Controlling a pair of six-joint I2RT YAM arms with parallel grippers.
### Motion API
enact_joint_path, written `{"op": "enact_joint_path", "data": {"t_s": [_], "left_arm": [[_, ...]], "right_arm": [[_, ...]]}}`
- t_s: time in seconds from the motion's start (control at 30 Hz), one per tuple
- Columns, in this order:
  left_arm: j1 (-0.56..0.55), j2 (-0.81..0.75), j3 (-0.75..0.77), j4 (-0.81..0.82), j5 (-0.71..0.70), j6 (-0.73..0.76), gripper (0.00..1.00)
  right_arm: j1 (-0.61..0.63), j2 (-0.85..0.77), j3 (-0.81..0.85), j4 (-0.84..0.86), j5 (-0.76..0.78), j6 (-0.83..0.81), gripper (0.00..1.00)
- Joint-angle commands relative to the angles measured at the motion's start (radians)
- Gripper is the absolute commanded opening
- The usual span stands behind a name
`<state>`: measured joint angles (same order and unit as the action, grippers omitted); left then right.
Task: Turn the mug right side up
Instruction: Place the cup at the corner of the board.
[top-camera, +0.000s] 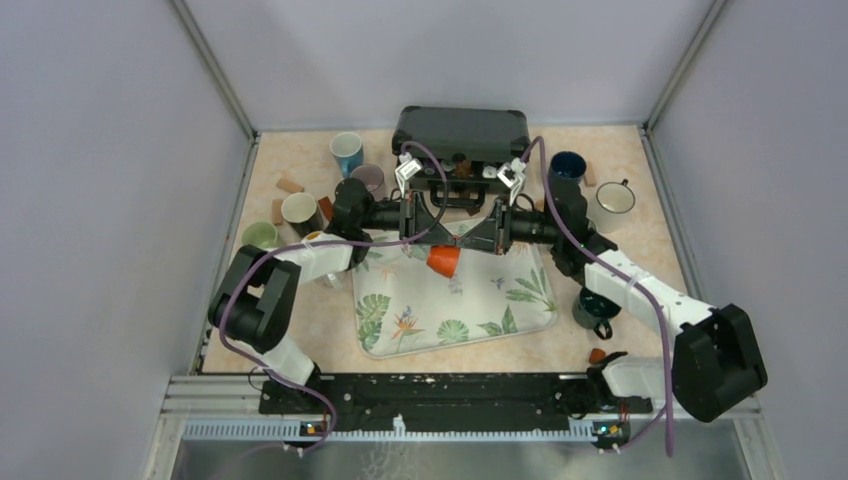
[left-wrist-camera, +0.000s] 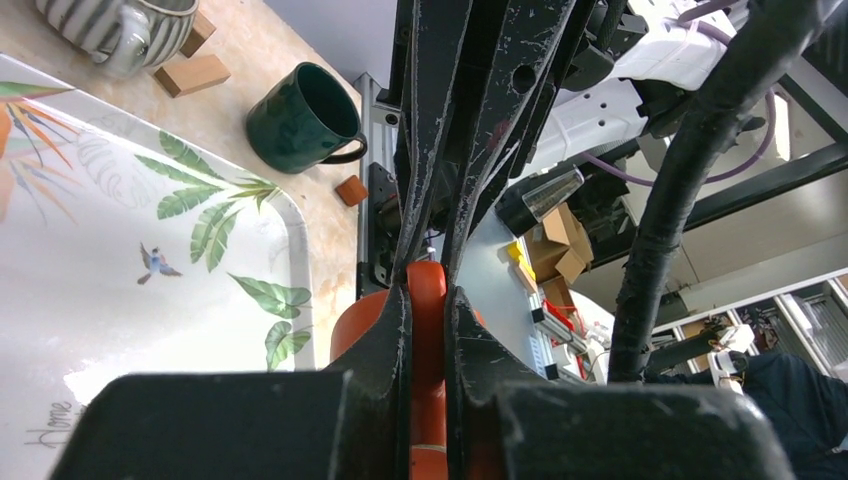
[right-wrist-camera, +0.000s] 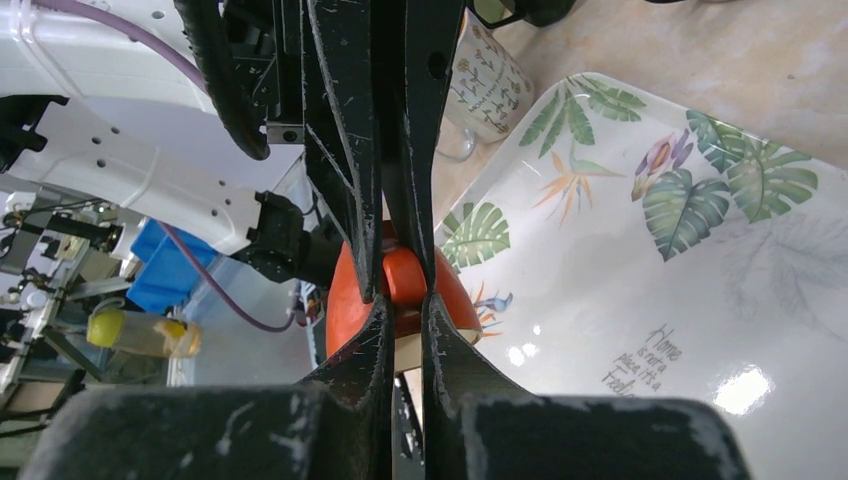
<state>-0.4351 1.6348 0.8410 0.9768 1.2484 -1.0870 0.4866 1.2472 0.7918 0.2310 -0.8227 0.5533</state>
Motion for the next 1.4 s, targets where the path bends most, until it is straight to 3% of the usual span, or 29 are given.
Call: {"op": "enact_joint_path", "data": {"t_s": [0.0,0.2,0.33,0.6,0.8,1.37], "left_arm": [[-0.010,0.020,-0.006,0.070,-0.007,-0.040,0.00],[-0.007,0.037,-0.024,0.064,-0.031,-0.044,0.33],[-0.006,0.039,-0.021,-0.016,-0.054,0.009,0.45],[-0.007,0.039,0.018,-0.306,-0.124,0.211,0.58],[-0.008,0.042,0.078,-0.600,-0.262,0.377,0.64],[-0.009,0.014,0.141,-0.905,-0.446,0.534,0.66]], "right_arm": [[0.016,0.006,0.003,0.047,0.034,-0.010,0.00],[0.016,0.015,0.006,-0.012,0.106,-0.015,0.00],[0.016,0.019,0.007,-0.074,0.163,-0.040,0.00],[0.017,0.042,0.000,-0.151,0.245,-0.069,0.00],[0.017,0.051,0.004,-0.216,0.308,-0.095,0.00],[0.020,0.084,0.166,-0.597,0.537,-0.181,0.00]]}}
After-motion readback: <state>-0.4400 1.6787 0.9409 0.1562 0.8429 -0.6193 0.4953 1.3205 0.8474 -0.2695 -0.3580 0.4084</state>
